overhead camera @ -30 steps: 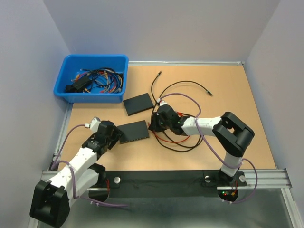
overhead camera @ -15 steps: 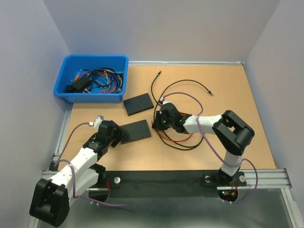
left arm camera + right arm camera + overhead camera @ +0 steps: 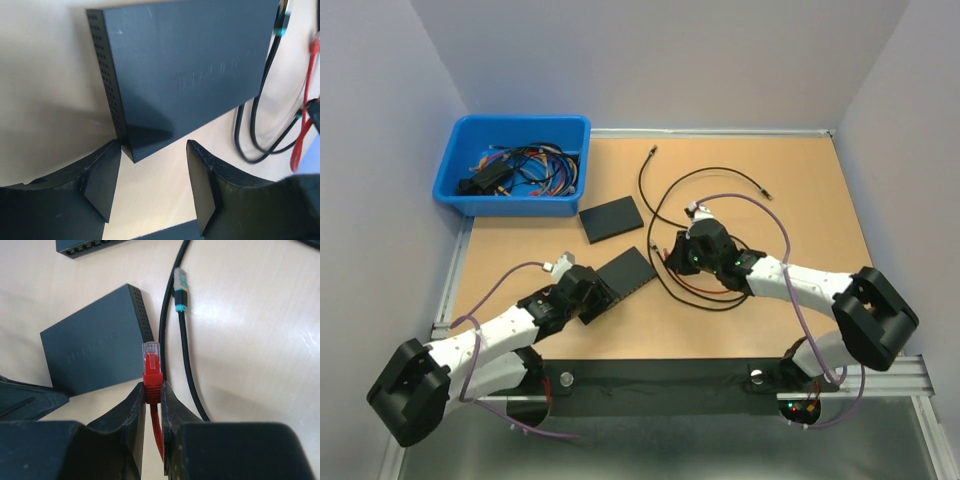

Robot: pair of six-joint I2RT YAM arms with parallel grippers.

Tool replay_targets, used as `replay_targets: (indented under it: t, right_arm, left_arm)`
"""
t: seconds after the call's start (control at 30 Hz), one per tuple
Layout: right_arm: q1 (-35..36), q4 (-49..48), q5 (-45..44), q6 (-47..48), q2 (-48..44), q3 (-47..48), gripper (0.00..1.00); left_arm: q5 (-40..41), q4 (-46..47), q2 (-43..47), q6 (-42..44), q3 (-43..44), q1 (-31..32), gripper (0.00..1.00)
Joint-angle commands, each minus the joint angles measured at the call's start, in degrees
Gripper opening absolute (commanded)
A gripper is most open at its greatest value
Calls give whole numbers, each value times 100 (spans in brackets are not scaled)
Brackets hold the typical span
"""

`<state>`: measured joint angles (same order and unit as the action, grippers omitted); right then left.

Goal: Insert the plug into the switch port

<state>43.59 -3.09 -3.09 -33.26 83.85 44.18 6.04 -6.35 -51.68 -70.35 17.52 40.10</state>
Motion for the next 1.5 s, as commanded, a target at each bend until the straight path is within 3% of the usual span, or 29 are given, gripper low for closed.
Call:
replay_targets:
  t: [0.0,0.17,0.33,0.6,0.73,0.9,0.97,1.2,1.47]
  right_arm:
    - [26,292,-78,-101,-597,-313,0]
    - [35,467,211,-347,-1370,-937,0]
    - [44,512,722,-515,-1609,-1271,1]
    - [70,529,722,-498,-1618,-1457,1]
    - [149,529,784,-384,-1329,-1220,1]
    - [193,555,784,-156,-872,-982,0]
    - [211,555,784,-103,-696,-903,0]
    - [483,547,775,108,201,-192,0]
    - [615,564,845,153,878,204,0]
  left_arm:
    - [64,318,-403,-418,436,585,65]
    - [107,21,-344,107,779,903,63]
    - [722,-823,630,618,1007,903,63]
    - [1242,-633,827,2032,1316,264,79]
    - [407,413,502,2982,1123,-616,77]
    - [442,1747,352,3763,711,-916,79]
    - [354,2031,273,3844,604,-994,80]
    - [-1674,2962,-913,4011,604,-1417,76]
    - [-2432,3640,-1784,4099,648,-1434,69]
